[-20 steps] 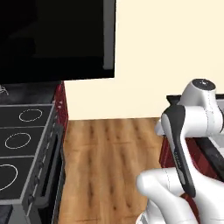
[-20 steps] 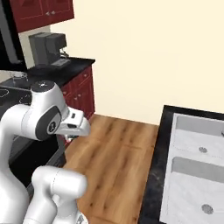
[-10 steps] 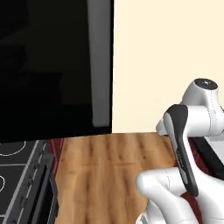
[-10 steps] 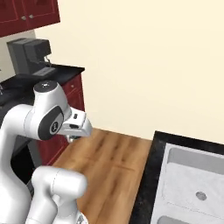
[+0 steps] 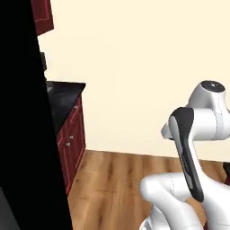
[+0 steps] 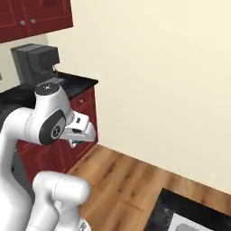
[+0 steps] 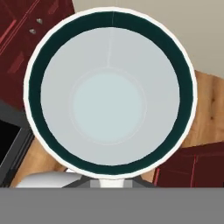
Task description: Pick the mug from the counter and place it inside the microwave. Then close the microwave.
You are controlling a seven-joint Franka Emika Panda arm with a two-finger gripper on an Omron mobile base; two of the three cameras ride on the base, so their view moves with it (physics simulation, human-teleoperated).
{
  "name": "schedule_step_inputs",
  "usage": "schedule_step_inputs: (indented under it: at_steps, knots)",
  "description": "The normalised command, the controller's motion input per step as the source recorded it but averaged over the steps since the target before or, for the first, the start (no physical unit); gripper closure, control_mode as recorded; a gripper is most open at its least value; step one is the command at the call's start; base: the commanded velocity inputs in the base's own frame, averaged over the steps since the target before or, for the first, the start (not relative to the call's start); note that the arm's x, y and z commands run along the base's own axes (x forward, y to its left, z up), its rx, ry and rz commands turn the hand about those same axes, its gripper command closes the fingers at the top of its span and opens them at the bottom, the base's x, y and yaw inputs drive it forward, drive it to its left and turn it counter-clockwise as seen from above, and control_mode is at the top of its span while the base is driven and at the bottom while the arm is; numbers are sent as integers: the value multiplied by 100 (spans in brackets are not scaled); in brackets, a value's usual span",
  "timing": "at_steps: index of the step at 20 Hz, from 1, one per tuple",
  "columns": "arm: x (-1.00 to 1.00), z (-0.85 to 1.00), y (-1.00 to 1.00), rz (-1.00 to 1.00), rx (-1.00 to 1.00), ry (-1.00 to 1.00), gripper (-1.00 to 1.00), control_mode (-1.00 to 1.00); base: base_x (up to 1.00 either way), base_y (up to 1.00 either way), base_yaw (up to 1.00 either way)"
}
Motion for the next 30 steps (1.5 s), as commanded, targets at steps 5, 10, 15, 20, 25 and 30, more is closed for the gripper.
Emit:
schedule_step_inputs:
  at_steps: [5,10,15,20,25,30]
  knots:
    - [0,0,0,0,0,0,100,100,58,0,78]
    - [0,0,0,0,0,0,100,100,1,14,100]
    - [0,0,0,0,0,0,100,100,0,20,100]
    - [0,0,0,0,0,0,100,100,2,14,100]
    - [0,0,0,0,0,0,100,100,4,8,43]
    - [0,0,0,0,0,0,100,100,27,-2,0]
